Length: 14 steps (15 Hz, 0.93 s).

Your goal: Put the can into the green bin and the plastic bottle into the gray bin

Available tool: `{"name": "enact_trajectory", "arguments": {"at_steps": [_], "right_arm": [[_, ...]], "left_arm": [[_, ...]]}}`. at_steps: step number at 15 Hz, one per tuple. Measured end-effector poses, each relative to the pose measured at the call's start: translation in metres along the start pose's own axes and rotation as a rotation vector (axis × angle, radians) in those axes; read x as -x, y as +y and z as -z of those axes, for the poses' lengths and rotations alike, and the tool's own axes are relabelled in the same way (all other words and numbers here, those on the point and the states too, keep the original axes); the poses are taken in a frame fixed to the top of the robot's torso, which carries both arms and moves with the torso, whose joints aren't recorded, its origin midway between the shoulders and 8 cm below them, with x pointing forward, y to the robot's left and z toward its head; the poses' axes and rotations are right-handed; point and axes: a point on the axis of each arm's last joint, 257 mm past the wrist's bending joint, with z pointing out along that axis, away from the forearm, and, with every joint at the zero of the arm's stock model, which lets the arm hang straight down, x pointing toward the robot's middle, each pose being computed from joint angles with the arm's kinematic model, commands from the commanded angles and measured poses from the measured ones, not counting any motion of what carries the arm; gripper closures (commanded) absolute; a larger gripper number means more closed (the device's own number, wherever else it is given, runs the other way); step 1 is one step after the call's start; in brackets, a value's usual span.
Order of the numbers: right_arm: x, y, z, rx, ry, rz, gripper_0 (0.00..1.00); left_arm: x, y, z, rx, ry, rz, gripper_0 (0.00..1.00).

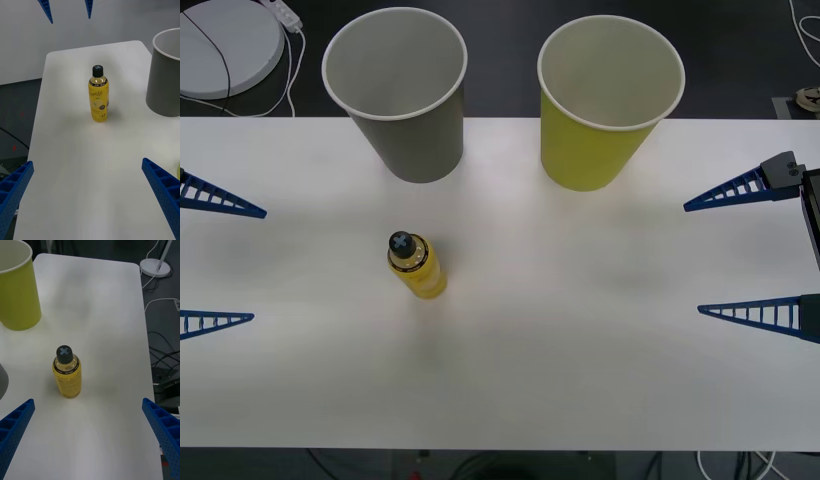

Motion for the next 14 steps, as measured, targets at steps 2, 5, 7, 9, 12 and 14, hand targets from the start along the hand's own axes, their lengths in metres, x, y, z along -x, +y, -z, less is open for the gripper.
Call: {"name": "enact_trajectory", "arguments": {"at_steps": [2, 5, 7, 9, 12, 14], "right_arm": [[0.000, 0.000, 0.000, 0.000, 0.000, 0.000, 0.00], [0.000, 0.000, 0.000, 0.000, 0.000, 0.000, 0.00], [0.000, 0.000, 0.000, 0.000, 0.000, 0.000, 0.00], [0.000, 0.000, 0.000, 0.000, 0.000, 0.000, 0.00], [0.000, 0.000, 0.000, 0.000, 0.000, 0.000, 0.00], [0.000, 0.000, 0.000, 0.000, 0.000, 0.000, 0.00]], "left_arm": [[0.000, 0.000, 0.000, 0.000, 0.000, 0.000, 0.00], [0.000, 0.000, 0.000, 0.001, -0.002, 0.001, 0.00], [0.000, -0.003, -0.004, 0.016, -0.052, 0.037, 0.00], [0.001, -0.002, -0.004, 0.030, -0.087, 0.055, 0.00], [-0.007, -0.003, -0.001, 0.029, -0.081, 0.065, 0.00], [-0.017, -0.003, 0.002, 0.038, -0.076, 0.086, 0.00]]}}
